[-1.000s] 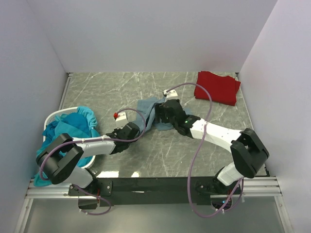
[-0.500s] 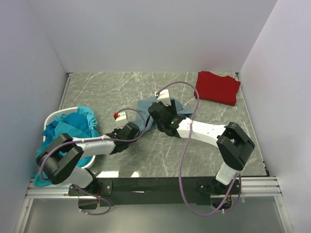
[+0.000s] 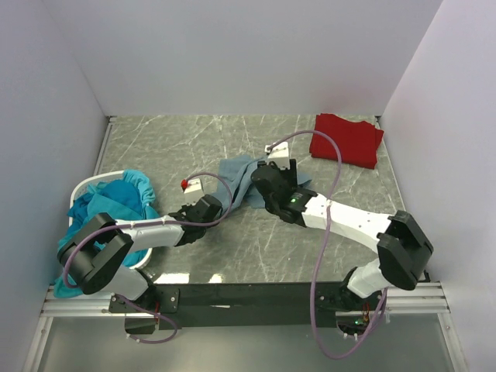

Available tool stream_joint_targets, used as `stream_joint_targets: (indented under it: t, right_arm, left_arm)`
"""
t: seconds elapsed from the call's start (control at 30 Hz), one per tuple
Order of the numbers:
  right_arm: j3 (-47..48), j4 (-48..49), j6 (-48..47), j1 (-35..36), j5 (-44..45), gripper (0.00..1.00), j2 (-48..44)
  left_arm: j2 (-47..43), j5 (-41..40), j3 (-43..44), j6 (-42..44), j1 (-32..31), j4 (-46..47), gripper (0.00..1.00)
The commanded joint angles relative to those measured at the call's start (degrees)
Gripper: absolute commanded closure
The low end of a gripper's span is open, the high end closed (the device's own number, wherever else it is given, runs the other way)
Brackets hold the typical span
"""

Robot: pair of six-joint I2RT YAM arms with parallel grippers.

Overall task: Fold and stack the t-shirts
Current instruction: Flatten the tshirt out

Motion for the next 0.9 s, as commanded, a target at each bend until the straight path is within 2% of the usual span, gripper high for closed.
stream_joint_targets:
  t: [0.0, 0.23, 0.37, 0.5, 0.77, 0.87]
  right_arm:
    - [-0.59, -1.34, 2.40, -0.41, 1.20, 0.34, -3.18]
    - [-0.85, -2.39, 2.58, -0.41, -1.60, 0.34, -4.77]
    - [-1.38, -1.43, 2.40, -1.19, -7.40, 0.36, -4.42]
    - [-1.99, -0.11, 2.49, -2.60, -11.36, 0.44, -3.63]
    - [-1.21, 0.86, 1.35, -3.66, -11.45, 0.60, -2.40]
    - [-0.85, -0.02, 1.44, -3.66, -11.10, 0.71, -3.10]
  left_arm:
    - [-0.19, 2.36, -1.16, 0.36, 0.16, -1.24, 0.99]
    - [0.34, 2.53, -0.98, 0.53, 0.16, -1.33, 0.99]
    - [0.25, 2.62, -1.07, 0.62, 0.24, -1.16, 0.99]
    - [0.25, 2.71, -1.07, 0.54, 0.16, -1.24, 0.99]
    - [0.34, 2.54, -0.90, 0.45, 0.24, -1.33, 0.99]
    - [0.25, 2.10, -0.72, 0.62, 0.16, -1.51, 0.99]
